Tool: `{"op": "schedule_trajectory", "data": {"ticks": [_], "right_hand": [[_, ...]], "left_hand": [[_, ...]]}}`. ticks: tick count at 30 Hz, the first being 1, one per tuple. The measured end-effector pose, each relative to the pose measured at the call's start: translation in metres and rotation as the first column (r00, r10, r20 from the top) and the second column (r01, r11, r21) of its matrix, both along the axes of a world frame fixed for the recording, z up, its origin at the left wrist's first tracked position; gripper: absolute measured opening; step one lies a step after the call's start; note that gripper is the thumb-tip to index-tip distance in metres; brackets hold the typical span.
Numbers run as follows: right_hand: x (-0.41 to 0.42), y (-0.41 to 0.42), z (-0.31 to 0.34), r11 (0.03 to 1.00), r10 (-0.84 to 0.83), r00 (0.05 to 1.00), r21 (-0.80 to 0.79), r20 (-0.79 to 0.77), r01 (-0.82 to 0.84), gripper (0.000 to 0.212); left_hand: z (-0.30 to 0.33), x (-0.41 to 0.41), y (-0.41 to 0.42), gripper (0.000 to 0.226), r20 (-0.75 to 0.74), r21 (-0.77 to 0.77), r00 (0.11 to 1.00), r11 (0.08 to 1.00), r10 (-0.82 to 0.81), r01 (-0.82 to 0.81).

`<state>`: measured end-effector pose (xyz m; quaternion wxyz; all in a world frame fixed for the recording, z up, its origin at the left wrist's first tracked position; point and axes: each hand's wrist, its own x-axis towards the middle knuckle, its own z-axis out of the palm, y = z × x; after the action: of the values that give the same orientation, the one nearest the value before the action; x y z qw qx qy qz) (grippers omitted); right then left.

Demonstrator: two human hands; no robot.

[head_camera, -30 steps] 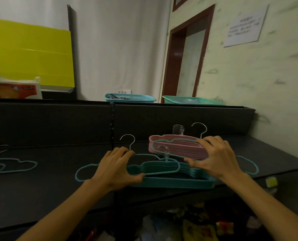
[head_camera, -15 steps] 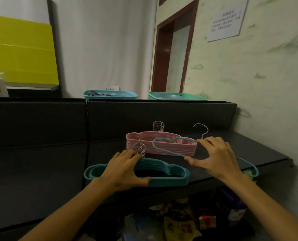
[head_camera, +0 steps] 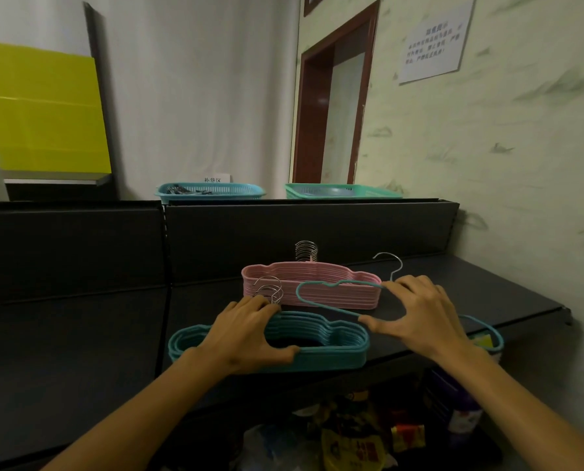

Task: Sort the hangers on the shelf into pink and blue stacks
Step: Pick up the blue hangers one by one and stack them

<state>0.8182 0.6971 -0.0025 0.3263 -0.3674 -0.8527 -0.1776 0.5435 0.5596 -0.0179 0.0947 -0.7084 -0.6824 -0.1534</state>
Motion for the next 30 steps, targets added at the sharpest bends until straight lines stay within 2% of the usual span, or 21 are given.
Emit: {"op": "schedule_trajectory", "data": {"ticks": [5,10,13,22,30], "right_hand": [[0.0,-0.004,0.0,0.999,-0.002,1.0,-0.035,0.024,0.003,0.091],[0.001,-0.01,-0.006,0.996,0.004,0.999,-0.088,0.052,0.001,0.093],[-0.002,-0.015,-0.011,0.992,0.023,0.996,-0.125,0.089,-0.012,0.096],[-0.072,-0.06,-0.01,0.933,0.247,0.952,-0.309,0.183,-0.183,0.112],[-0.122,-0.079,-0.018,0.91,0.296,0.934,-0.356,0.202,-0.211,0.105]], "left_hand": [[-0.002,0.003,0.004,0.085,0.009,-0.025,1.0,1.0,-0.007,0.007],[-0.005,0.001,-0.001,0.1,-0.01,-0.058,0.999,0.997,0.044,-0.044],[-0.009,-0.008,-0.011,0.102,0.015,-0.04,0.996,0.996,0.083,-0.082],[-0.015,-0.054,-0.049,0.123,0.08,-0.111,0.978,0.977,0.191,-0.182],[-0.007,-0.056,-0.066,0.106,0.156,-0.176,0.976,0.976,0.155,-0.127]]}}
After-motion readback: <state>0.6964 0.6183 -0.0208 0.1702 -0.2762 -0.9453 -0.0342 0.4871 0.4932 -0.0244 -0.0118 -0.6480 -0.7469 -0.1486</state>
